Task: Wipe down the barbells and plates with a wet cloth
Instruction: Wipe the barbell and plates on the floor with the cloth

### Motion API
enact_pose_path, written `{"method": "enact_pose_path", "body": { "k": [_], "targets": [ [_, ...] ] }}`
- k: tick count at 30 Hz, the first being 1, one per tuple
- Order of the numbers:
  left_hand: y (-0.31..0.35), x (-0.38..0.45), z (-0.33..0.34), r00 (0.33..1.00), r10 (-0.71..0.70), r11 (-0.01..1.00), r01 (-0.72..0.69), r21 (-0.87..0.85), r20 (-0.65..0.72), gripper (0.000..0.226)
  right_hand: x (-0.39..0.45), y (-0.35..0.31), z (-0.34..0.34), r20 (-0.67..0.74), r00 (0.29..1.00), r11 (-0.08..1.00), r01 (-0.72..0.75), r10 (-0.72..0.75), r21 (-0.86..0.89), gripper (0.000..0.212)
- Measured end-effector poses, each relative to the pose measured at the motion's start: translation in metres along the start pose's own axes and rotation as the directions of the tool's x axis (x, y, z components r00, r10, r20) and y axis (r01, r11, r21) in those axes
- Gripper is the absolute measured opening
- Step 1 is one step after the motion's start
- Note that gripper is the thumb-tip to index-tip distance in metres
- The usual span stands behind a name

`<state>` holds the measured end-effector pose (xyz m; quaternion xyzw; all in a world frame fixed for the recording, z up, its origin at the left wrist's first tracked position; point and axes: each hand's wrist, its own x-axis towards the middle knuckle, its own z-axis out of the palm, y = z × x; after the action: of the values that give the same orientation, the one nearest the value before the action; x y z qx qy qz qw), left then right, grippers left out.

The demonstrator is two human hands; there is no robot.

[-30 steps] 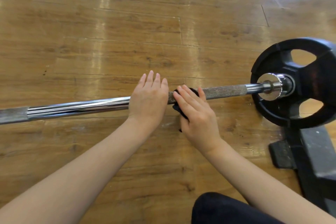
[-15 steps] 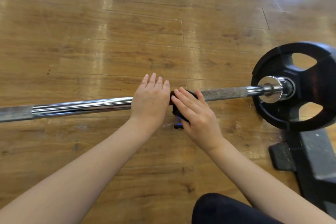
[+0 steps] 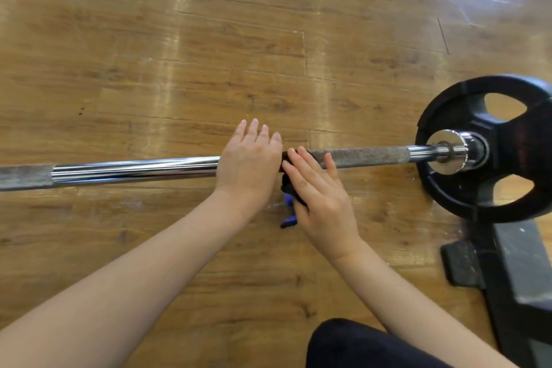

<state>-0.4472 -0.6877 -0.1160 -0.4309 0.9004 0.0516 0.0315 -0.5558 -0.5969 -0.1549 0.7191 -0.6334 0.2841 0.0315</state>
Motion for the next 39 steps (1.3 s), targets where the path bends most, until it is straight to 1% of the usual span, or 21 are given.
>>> {"method": "enact_pose_path", "body": {
  "k": [2, 5, 9, 12, 14, 17, 19, 21, 22, 24, 26, 27, 28, 31, 33, 35, 37, 39],
  "targets": [
    [0.0, 0.0, 0.001, 1.0, 0.008, 1.0, -0.008, 0.0, -0.003, 0.051, -0.006, 0.018, -0.01, 0.007, 1.0, 0.999, -0.004, 0.004, -0.045, 0.036],
    [-0.001, 0.001, 0.002, 1.0, 0.011, 1.0, -0.011, -0.018, -0.008, 0.052, -0.013, 0.045, -0.025, -0.05, 0.995, 0.991, -0.096, 0.091, -0.094, 0.039],
    [0.003, 0.004, 0.002, 1.0, 0.005, 0.999, -0.005, -0.033, -0.021, 0.051, -0.011, 0.035, -0.02, -0.134, 0.971, 0.974, -0.209, 0.196, -0.088, 0.04],
    [0.004, 0.003, 0.001, 0.999, 0.0, 0.999, -0.002, -0.054, -0.037, 0.049, -0.006, 0.018, -0.011, -0.101, 0.978, 0.982, -0.187, 0.182, -0.034, 0.039],
    [0.004, 0.003, 0.001, 0.999, 0.007, 0.998, -0.009, -0.056, -0.043, 0.047, -0.006, 0.024, -0.016, -0.055, 0.986, 0.988, -0.155, 0.155, 0.014, 0.04],
    [0.004, 0.003, 0.001, 0.999, 0.006, 0.998, -0.008, -0.061, -0.035, 0.044, -0.008, 0.046, -0.031, -0.034, 0.993, 0.993, -0.116, 0.115, -0.038, 0.042],
    [0.004, 0.003, 0.001, 1.0, 0.003, 0.998, -0.004, -0.061, -0.029, 0.044, -0.008, 0.047, -0.033, -0.065, 0.984, 0.984, -0.172, 0.168, -0.056, 0.041],
    [0.005, 0.003, 0.0, 0.999, -0.005, 0.998, 0.002, -0.064, -0.046, 0.043, -0.005, 0.031, -0.023, -0.097, 0.975, 0.978, -0.203, 0.198, -0.051, 0.04],
    [0.005, 0.003, 0.0, 0.998, -0.011, 0.997, 0.006, -0.076, -0.065, 0.042, -0.004, 0.019, -0.016, -0.09, 0.981, 0.983, -0.178, 0.173, -0.049, 0.039],
    [0.005, 0.002, 0.0, 0.998, -0.009, 0.997, 0.003, -0.081, -0.068, 0.041, -0.005, 0.0, -0.005, -0.027, 0.995, 0.995, -0.095, 0.094, -0.023, 0.038],
    [0.004, 0.002, 0.0, 0.999, -0.001, 0.997, -0.003, -0.074, -0.053, 0.042, -0.004, 0.005, -0.007, 0.01, 0.999, 0.999, -0.032, 0.032, -0.024, 0.038],
    [0.004, 0.002, 0.0, 0.999, 0.002, 0.997, -0.006, -0.075, -0.047, 0.043, -0.005, 0.014, -0.01, 0.013, 1.0, 0.998, -0.026, 0.026, -0.049, 0.039],
    [0.003, 0.003, 0.0, 0.999, 0.004, 0.997, -0.007, -0.073, -0.043, 0.045, -0.009, 0.024, -0.015, 0.01, 0.999, 0.996, -0.048, 0.049, -0.08, 0.04],
    [0.002, 0.004, 0.004, 1.0, -0.014, 0.999, 0.013, -0.052, -0.027, 0.047, -0.019, 0.047, -0.028, -0.055, 0.98, 0.971, -0.197, 0.191, -0.134, 0.044],
    [0.002, 0.004, 0.006, 0.999, -0.015, 0.999, 0.013, -0.053, -0.034, 0.045, -0.02, 0.043, -0.026, -0.112, 0.968, 0.963, -0.236, 0.223, -0.13, 0.042],
    [0.002, 0.003, 0.009, 0.996, -0.013, 0.999, 0.009, -0.052, -0.086, 0.037, -0.011, 0.027, -0.015, -0.123, 0.975, 0.977, -0.197, 0.186, -0.087, 0.038],
    [0.001, 0.005, 0.009, 0.991, -0.008, 0.997, -0.003, -0.081, -0.135, 0.028, 0.0, 0.01, -0.005, -0.09, 0.987, 0.991, -0.131, 0.129, -0.02, 0.034],
    [0.002, 0.003, 0.006, 0.995, 0.0, 0.997, -0.008, -0.075, -0.095, 0.032, 0.006, 0.005, -0.005, -0.055, 0.993, 0.994, -0.107, 0.107, 0.004, 0.035]
  ]
}}
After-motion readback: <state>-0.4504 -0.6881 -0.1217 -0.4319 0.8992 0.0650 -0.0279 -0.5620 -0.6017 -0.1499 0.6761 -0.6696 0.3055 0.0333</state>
